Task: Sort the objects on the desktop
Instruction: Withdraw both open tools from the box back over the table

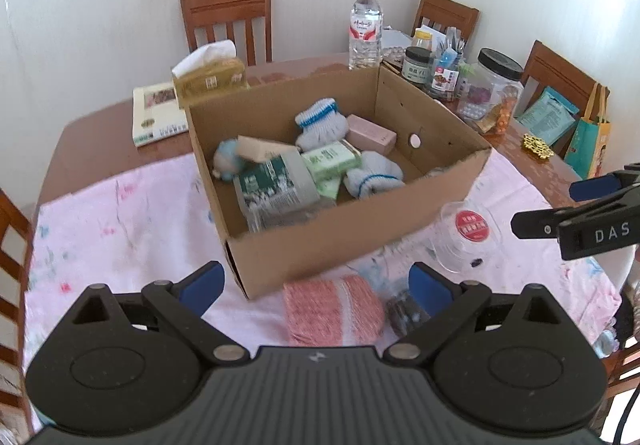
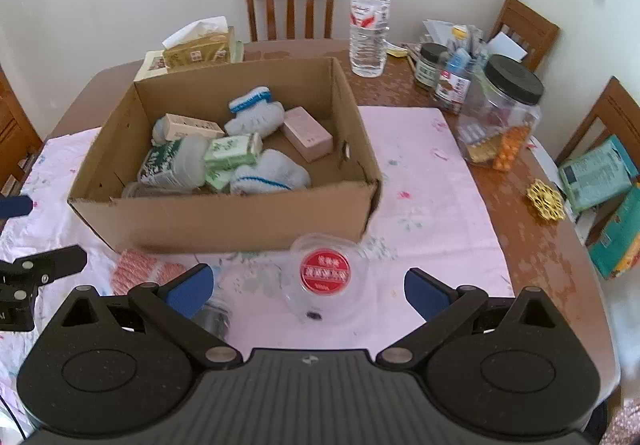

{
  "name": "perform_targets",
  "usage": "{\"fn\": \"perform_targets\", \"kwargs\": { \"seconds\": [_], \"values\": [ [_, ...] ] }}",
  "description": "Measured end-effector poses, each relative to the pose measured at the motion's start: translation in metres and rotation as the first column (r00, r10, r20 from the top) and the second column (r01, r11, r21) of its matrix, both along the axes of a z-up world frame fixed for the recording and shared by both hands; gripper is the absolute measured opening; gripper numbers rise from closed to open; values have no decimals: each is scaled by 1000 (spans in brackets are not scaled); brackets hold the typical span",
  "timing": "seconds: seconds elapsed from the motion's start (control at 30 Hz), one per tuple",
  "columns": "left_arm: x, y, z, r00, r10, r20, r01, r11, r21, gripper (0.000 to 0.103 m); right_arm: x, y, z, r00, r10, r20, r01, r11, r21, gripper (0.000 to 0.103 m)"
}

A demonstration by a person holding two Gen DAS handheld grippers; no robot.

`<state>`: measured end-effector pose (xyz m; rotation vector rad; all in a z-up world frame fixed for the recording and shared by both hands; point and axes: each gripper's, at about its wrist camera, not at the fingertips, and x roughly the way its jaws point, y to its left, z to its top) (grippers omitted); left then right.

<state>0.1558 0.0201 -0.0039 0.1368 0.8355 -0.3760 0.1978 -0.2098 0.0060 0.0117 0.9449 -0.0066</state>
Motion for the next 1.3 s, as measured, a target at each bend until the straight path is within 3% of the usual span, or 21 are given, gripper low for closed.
{"fn": "perform_targets", "kwargs": {
  "seconds": [0.27, 0.67, 0.77, 0.9, 1.3],
  "values": [
    [-10, -11, -23, 999, -30, -45, 29, 1000, -5, 99, -15, -16, -6, 999, -33, 1, 33, 999, 22, 103],
    [-18, -26, -73, 988, 66, -138, -64, 998, 18, 99, -5, -36, -38, 996, 78, -48, -76, 997, 25, 103],
    [-20, -24, -75, 988, 98, -120, -97, 995, 11, 99, 1, -37, -51, 992, 95, -79, -92, 995, 39, 103],
    [-13, -25, -80, 986, 132, -104, -125, 989, 76, 99, 4, -38, -56, 989, 118, -84, -113, 992, 55, 103],
    [4, -40, -102, 992, 68, -108, -55, 992, 115, 99, 3, -33, -61, 979, 180, -92, -171, 981, 95, 103]
  ]
}}
